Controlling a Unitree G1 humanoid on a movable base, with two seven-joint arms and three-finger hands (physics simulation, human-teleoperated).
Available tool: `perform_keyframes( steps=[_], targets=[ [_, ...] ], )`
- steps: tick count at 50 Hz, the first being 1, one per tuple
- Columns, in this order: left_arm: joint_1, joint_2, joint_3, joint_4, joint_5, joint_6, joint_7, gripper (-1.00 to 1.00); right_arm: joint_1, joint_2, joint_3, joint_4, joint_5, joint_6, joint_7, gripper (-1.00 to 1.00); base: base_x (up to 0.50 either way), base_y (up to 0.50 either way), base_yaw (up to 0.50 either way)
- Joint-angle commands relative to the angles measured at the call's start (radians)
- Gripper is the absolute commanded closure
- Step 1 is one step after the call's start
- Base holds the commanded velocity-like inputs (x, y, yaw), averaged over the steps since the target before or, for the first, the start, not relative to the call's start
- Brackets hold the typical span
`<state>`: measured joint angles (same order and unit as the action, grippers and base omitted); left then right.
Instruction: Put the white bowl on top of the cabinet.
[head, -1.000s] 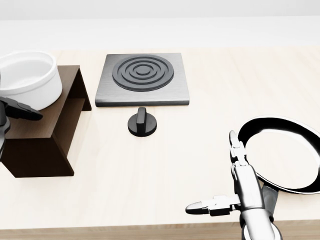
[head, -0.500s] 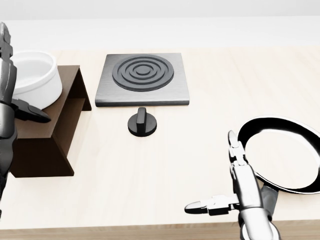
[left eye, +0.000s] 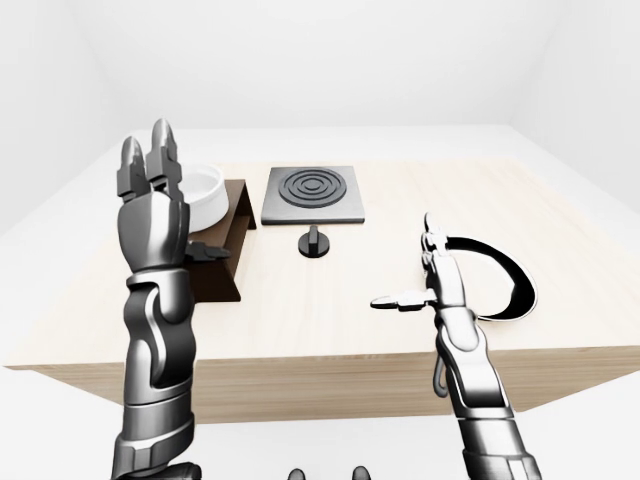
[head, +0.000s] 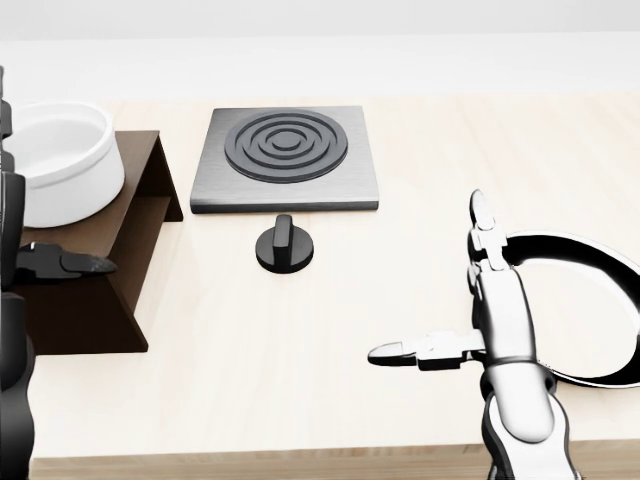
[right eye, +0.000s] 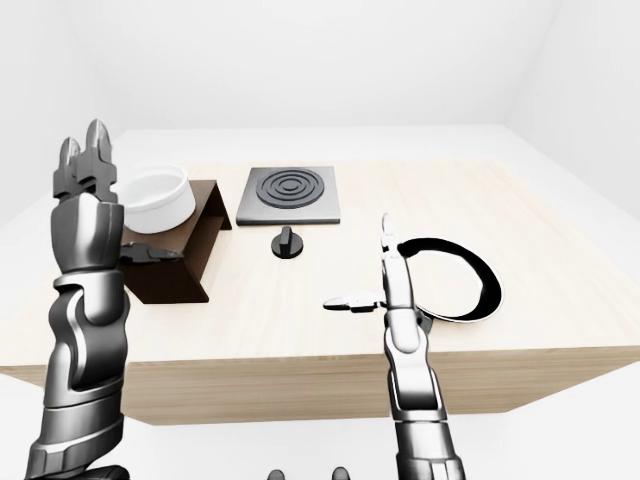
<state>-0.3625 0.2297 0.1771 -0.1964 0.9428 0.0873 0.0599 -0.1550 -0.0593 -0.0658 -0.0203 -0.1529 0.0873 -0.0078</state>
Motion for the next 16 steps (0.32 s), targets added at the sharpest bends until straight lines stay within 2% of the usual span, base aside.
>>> perform_keyframes(
  steps=[1,4,7,10,13,16],
  targets=[
    [0.117,-0.065,0.037,-0.180,-0.128,0.000,0.082,-1.00,-0.067,-0.006,-0.009,-0.039,0.019,0.000,-0.027,-1.00,0.00,0.00,0.00],
    [0.159,-0.087,0.045,-0.198,-0.186,0.000,0.142,-1.00,-0.062,-0.007,-0.008,-0.053,0.026,0.000,-0.031,-1.00,0.00,0.00,0.00],
    [0.187,-0.097,0.033,-0.208,-0.222,0.000,0.169,-1.00,-0.066,-0.009,-0.007,-0.046,0.024,0.000,-0.038,-1.00,0.00,0.00,0.00],
    [0.211,-0.110,0.014,-0.215,-0.252,0.000,0.172,-1.00,-0.067,-0.010,-0.007,-0.053,0.025,0.000,-0.039,-1.00,0.00,0.00,0.00],
    [0.213,-0.127,-0.040,-0.156,-0.262,0.000,0.187,-1.00,-0.068,-0.008,-0.003,-0.060,0.022,0.000,-0.041,-1.00,0.00,0.00,0.00],
    [0.207,-0.139,-0.072,-0.108,-0.290,0.000,0.162,-1.00,-0.069,-0.007,-0.003,-0.069,0.023,0.000,-0.039,-1.00,0.00,0.00,0.00]
  ],
)
